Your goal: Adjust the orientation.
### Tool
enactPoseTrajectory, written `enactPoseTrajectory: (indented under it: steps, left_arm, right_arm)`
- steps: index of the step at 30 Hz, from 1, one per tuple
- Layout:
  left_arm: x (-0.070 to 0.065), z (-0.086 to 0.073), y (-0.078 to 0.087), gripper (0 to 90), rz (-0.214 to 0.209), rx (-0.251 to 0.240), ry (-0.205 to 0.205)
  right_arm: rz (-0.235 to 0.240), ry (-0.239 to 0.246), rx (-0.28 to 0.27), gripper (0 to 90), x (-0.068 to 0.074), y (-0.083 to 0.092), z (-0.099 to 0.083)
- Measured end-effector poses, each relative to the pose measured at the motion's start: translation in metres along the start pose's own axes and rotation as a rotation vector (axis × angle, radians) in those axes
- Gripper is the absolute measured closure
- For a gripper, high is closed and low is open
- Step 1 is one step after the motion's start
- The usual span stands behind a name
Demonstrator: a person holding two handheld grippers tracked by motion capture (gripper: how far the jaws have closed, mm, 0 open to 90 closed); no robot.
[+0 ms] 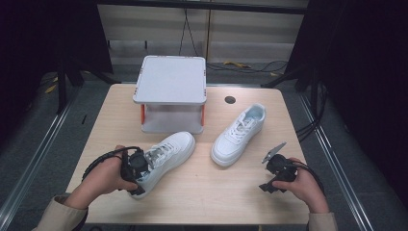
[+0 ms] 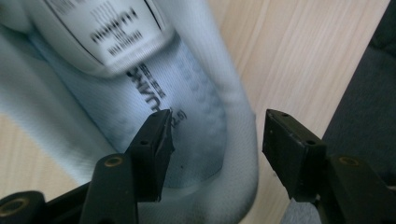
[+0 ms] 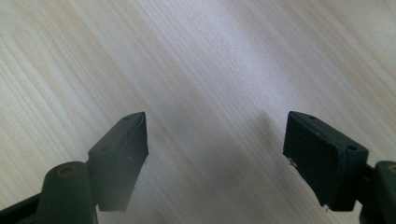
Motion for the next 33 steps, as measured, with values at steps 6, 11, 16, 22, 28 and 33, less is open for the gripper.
enactPoseTrajectory:
  steps: [6,11,16,22,28,33]
  left_arm:
    - [-0.003,0.0,-0.002,72.9,-0.039,0.003,-0.016]
    - [-0.011,0.006,-0.001,78.5,-0.031,0.004,-0.033]
    - [-0.027,0.021,0.012,78.5,-0.02,-0.024,-0.05]
    - [-0.023,0.031,0.029,76.9,0.01,-0.024,-0.022]
    - [-0.026,0.041,0.039,76.0,0.004,-0.034,-0.024]
    - [-0.028,0.042,0.048,76.2,0.015,-0.07,-0.016]
  right_arm:
    - [0.006,0.011,-0.002,21.3,0.001,-0.002,0.001]
    - [-0.004,-0.006,-0.011,21.1,-0.002,0.0,0.001]
    - [-0.009,-0.011,-0.014,21.1,-0.004,0.0,0.0]
    - [-0.011,0.017,-0.052,21.0,0.001,0.009,0.01]
    - [0.007,0.017,-0.155,31.4,0.001,0.031,0.039]
    - [0.002,0.041,-0.216,50.6,0.0,0.053,0.069]
Point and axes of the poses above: each handheld gripper's, and its own axes: y roughly backward along the jaws, z roughly out of its top, x roughly to its left, the point moved 6 cm from there along -y, roughly forward along the jaws, and after that the axes turned 4 degrees about -x, right-handed, at the moved point
